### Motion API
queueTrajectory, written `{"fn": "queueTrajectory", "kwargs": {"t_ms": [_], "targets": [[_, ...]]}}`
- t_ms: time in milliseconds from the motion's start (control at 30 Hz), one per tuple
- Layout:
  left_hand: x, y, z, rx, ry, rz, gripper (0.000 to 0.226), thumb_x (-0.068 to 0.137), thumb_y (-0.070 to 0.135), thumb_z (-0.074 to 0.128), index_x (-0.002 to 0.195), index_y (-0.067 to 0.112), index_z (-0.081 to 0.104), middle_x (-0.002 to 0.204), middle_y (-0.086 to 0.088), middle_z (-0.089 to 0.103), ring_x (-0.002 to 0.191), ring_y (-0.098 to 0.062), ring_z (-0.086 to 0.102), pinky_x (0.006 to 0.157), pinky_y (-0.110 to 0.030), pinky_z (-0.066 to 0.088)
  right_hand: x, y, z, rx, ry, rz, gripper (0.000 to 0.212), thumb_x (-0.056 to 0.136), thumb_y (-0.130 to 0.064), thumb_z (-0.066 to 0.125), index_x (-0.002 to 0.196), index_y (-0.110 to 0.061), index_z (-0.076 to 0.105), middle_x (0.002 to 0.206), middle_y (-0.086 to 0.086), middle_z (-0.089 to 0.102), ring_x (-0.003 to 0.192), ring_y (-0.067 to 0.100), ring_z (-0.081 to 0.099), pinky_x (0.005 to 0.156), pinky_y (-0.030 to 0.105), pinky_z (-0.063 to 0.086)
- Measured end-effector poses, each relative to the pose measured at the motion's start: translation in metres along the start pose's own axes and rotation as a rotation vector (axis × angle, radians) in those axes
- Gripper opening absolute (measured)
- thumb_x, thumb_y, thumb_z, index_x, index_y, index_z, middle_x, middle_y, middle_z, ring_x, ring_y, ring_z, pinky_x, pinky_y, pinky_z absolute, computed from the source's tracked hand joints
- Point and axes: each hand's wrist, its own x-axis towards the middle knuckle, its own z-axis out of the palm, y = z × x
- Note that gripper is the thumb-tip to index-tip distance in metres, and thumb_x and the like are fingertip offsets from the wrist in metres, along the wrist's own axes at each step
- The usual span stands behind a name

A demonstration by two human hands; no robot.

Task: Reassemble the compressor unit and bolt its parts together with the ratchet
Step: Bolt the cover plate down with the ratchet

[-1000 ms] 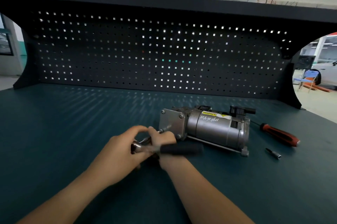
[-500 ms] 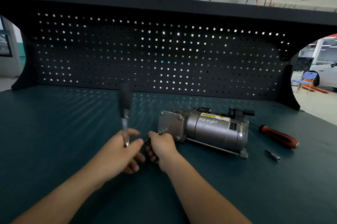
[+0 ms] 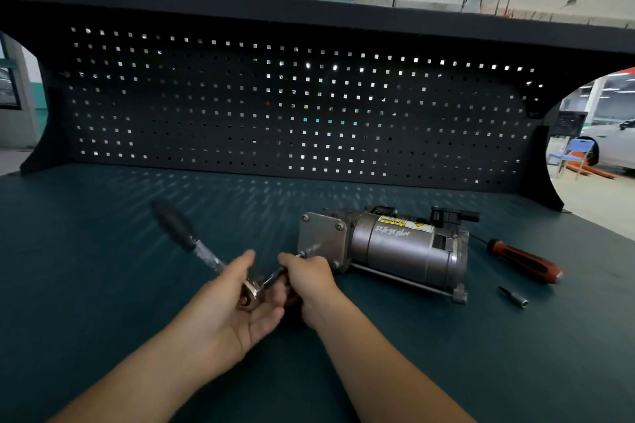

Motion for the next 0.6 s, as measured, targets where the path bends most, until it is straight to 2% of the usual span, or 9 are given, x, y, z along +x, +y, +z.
{"fn": "queueTrajectory", "kwargs": {"t_ms": [67,167,267,333,367,400,500,567,600], "targets": [[-0.001,0.005,0.0,-0.14,0.008,-0.066,0.034,0.093,0.032,0.053,0.084,0.0,0.058,0.05,-0.009,0.062,0.035,-0.011,0.057,0.031,-0.02,0.045,0.001,0.0,0.0,-0.01,-0.015,0.008,0.025,0.091,-0.017,0.053,0.068,-0.008,0.052,0.052,0.004,0.053,0.048,0.016,0.046,0.047,0.022,0.036],[0.003,0.009,-0.003,0.091,0.016,0.014,0.026,0.092,0.029,0.054,0.084,0.004,0.058,0.048,-0.005,0.059,0.032,-0.008,0.05,0.032,-0.016,0.042,0.001,0.001,0.001,-0.031,-0.017,0.006,0.03,0.093,-0.023,0.052,0.066,-0.01,0.052,0.039,-0.002,0.05,0.039,0.011,0.042,0.038,0.015,0.031],[0.006,0.009,-0.01,0.749,0.037,0.385,0.012,0.094,0.029,0.051,0.1,0.019,0.049,0.049,0.002,0.059,0.037,-0.009,0.049,0.038,-0.02,0.04,0.001,0.003,0.001,-0.062,-0.003,-0.015,0.033,0.093,-0.028,0.05,0.066,-0.01,0.054,0.036,-0.005,0.048,0.035,0.01,0.042,0.034,0.013,0.029],[0.011,0.007,-0.021,1.326,0.051,0.707,0.03,0.09,0.034,0.052,0.113,0.038,0.032,0.059,0.005,0.059,0.053,-0.011,0.058,0.052,-0.024,0.046,0.003,0.004,0.002,-0.088,0.019,-0.048,0.033,0.091,-0.029,0.053,0.07,-0.005,0.058,0.051,0.003,0.058,0.047,0.017,0.053,0.04,0.018,0.038],[0.011,0.005,-0.024,1.528,0.048,0.805,0.043,0.088,0.035,0.053,0.118,0.046,0.024,0.061,0.008,0.056,0.061,-0.012,0.059,0.058,-0.027,0.047,0.005,0.004,0.002,-0.103,0.027,-0.066,0.033,0.09,-0.03,0.056,0.07,-0.003,0.059,0.059,0.007,0.06,0.053,0.021,0.056,0.045,0.023,0.042],[0.009,0.003,-0.024,1.595,0.041,0.863,0.052,0.087,0.036,0.053,0.121,0.051,0.018,0.063,0.01,0.053,0.066,-0.013,0.059,0.062,-0.029,0.048,0.005,0.005,0.002,-0.109,0.028,-0.074,0.035,0.089,-0.03,0.057,0.067,-0.003,0.057,0.061,0.009,0.059,0.054,0.023,0.056,0.046,0.025,0.042],[0.011,0.001,-0.023,1.5,0.016,0.858,0.054,0.086,0.04,0.056,0.126,0.05,0.02,0.066,0.007,0.057,0.065,-0.01,0.059,0.063,-0.029,0.05,0.006,0.004,0.001,-0.114,0.037,-0.074,0.034,0.091,-0.024,0.056,0.061,-0.008,0.053,0.058,0.004,0.055,0.058,0.02,0.055,0.053,0.023,0.041],[0.01,0.0,-0.019,1.238,0.006,0.745,0.049,0.085,0.039,0.06,0.125,0.041,0.033,0.069,0.003,0.062,0.056,-0.009,0.06,0.056,-0.024,0.049,0.005,0.004,0.002,-0.081,0.029,-0.073,0.027,0.091,-0.017,0.054,0.066,-0.007,0.053,0.067,0.007,0.055,0.073,0.022,0.055,0.064,0.027,0.041],[0.009,0.0,-0.014,1.044,0.008,0.619,0.041,0.086,0.039,0.06,0.122,0.034,0.04,0.069,0.001,0.065,0.05,-0.007,0.059,0.05,-0.021,0.047,0.003,0.004,0.003,-0.055,0.017,-0.06,0.024,0.091,-0.015,0.053,0.071,-0.005,0.055,0.07,0.009,0.056,0.074,0.022,0.054,0.064,0.028,0.04]]}}
